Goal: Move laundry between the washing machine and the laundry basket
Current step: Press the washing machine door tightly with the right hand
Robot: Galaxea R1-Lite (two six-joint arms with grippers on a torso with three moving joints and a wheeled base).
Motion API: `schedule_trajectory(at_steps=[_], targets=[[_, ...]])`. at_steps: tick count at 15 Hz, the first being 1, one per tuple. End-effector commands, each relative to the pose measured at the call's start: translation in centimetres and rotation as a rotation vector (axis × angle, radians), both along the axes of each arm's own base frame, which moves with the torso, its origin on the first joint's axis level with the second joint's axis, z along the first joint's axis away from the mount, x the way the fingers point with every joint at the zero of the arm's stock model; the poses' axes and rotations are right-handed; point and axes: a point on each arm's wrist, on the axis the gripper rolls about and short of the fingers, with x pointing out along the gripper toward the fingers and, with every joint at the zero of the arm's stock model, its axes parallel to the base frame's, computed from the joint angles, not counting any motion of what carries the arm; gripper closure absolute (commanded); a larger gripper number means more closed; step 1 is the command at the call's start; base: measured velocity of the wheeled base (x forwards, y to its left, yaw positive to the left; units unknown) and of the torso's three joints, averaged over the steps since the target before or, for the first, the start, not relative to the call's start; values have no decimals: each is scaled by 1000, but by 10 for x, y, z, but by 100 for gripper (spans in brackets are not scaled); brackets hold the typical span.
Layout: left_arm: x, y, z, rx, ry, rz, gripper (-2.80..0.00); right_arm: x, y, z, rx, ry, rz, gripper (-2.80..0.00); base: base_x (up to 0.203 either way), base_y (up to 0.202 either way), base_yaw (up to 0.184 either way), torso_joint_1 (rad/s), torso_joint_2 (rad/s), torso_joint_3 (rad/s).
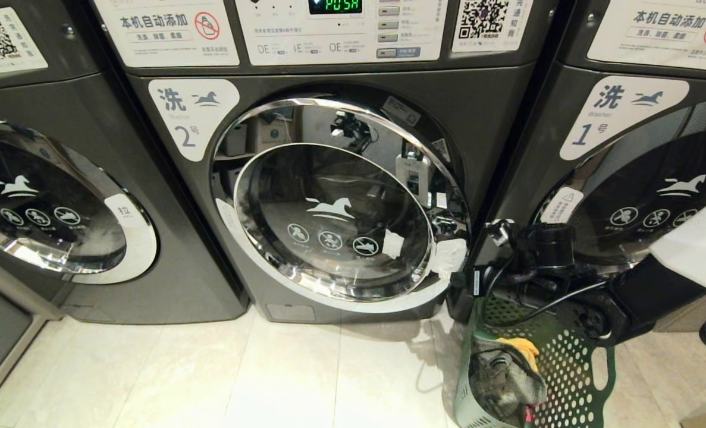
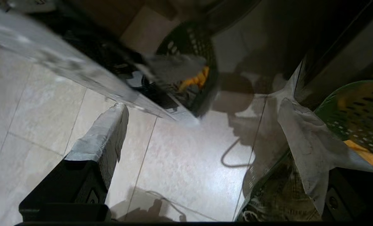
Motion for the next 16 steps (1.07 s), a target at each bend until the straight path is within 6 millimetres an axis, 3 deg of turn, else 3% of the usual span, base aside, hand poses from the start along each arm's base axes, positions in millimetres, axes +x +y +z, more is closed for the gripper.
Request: schedule_trajectory(at_steps=[1, 2, 5, 9, 16], targets=[[0, 0, -3, 1, 9, 0, 0, 10, 5, 7, -2, -48, -33, -280, 0, 0, 0, 0, 0, 0], [0, 0, -4, 2, 10, 5, 0, 14, 6, 8, -8, -59, -52, 0, 0, 0, 0, 0, 0, 0], [-5, 1, -14, 5, -5, 13, 0, 22, 7, 14, -14, -70, -68, 0, 0, 0, 0, 0, 0, 0], [-26, 2, -41, 9, -30, 33, 0, 38, 12, 25, -28, -100, -110, 0, 0, 0, 0, 0, 0, 0], [-27, 3, -44, 3, -12, 70, 0, 68, 30, 41, 8, -194, -90, 0, 0, 0, 0, 0, 0, 0]])
